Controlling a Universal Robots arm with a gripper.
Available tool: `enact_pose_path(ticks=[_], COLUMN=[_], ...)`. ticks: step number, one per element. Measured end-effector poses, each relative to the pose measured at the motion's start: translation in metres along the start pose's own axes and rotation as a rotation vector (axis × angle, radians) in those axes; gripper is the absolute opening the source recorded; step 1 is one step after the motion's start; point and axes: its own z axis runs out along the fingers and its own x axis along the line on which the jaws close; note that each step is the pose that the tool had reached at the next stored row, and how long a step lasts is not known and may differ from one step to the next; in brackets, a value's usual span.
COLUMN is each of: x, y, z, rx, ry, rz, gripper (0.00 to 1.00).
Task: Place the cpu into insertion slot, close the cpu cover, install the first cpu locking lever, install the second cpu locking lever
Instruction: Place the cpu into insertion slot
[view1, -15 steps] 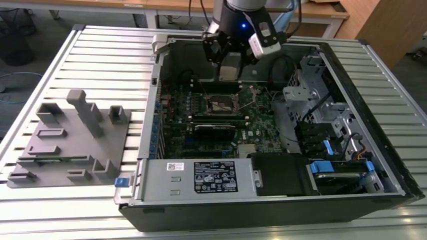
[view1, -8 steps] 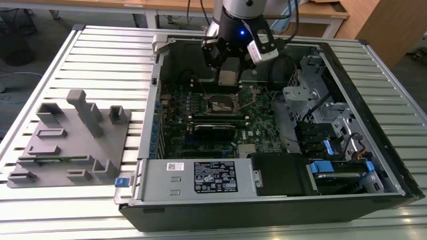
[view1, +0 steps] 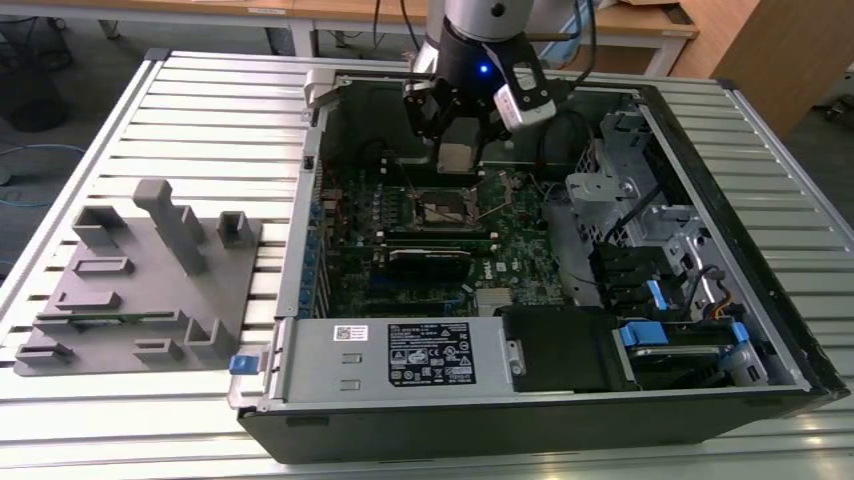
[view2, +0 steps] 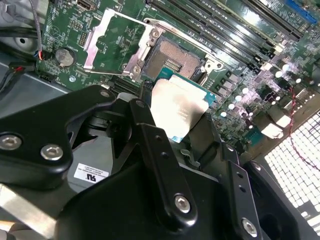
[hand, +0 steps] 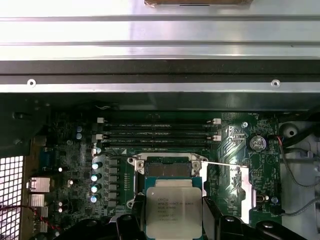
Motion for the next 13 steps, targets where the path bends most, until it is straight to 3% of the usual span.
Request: enact_pose_path(ticks=[13], x=[0.0013], y=[-0.0021], z=[0.0181], rx=[-0.0001], ry=[-0.0053], rz=[-0.01], gripper=[0.54])
